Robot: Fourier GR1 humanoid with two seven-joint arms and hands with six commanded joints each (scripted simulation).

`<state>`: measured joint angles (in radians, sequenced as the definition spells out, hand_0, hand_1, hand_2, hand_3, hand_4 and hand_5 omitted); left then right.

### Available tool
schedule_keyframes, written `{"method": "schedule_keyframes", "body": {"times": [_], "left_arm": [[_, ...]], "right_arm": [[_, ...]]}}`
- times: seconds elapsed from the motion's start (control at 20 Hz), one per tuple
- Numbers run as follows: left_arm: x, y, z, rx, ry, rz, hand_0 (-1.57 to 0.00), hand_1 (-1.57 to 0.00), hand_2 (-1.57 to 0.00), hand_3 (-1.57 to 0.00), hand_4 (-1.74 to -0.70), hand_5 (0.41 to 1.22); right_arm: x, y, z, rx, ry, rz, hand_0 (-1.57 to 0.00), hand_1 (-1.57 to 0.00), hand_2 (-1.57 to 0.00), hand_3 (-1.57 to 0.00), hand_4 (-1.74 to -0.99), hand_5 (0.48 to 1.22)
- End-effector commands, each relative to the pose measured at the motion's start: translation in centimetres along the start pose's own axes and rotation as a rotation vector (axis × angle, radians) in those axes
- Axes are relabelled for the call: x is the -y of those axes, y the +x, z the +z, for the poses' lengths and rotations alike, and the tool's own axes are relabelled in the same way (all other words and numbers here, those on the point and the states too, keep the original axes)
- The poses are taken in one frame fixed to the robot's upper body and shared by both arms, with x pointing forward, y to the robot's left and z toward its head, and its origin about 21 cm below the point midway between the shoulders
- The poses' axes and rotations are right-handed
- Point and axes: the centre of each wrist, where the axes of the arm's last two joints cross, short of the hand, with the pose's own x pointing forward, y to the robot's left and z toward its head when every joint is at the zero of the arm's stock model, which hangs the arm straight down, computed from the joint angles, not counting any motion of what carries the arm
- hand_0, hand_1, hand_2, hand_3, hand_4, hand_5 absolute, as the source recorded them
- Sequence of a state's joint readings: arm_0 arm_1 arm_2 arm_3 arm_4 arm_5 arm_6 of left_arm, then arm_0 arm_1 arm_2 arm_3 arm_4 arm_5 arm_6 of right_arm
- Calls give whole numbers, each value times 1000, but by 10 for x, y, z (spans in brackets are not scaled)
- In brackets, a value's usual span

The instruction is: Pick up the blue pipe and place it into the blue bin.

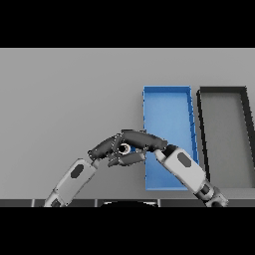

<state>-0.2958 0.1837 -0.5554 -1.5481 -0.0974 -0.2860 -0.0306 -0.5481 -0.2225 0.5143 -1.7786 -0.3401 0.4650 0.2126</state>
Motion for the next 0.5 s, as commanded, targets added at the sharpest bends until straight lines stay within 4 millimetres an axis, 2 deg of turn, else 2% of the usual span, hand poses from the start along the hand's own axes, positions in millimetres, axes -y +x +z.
{"method": "schedule_keyframes", "body": {"times": [0.0, 0.15, 0.25, 0.3, 0.4, 0.45], "left_arm": [[0, -1, -1, -10, 3, 0, -79, -74, -66, -72, -889, 664], [1, -1, -1, -20, 6, 31, -40, -37, -33, -37, -887, 599], [-5, -3, 2, -38, 15, 46, -25, -23, -21, -23, -894, 576], [-1, -4, 2, -52, 15, 46, -20, -19, -17, -18, -897, 569], [-3, -4, 2, -72, 20, 45, -12, -12, -10, -11, -896, 555], [1, -6, 0, -84, 14, 53, -10, -9, -8, -9, -901, 548]], "right_arm": [[2, -2, 1, -10, -7, 7, -1569, -1569, -1569, -1568, -1495, 1218], [5, -1, 0, 1, -4, -12, -1570, -1570, -1570, -1570, -1490, 1220], [1, -1, -1, 15, -3, -37, -1570, -1570, -1570, -1570, -1489, 1220], [5, -3, 2, 8, -16, -38, -1570, -1570, -1570, -1570, -1488, 1220], [12, 4, 4, 11, -36, -81, -1571, -1571, -1571, -1571, -1490, 1221], [8, 8, 3, 19, -22, -123, -1571, -1571, -1571, -1571, -1491, 1221]]}}
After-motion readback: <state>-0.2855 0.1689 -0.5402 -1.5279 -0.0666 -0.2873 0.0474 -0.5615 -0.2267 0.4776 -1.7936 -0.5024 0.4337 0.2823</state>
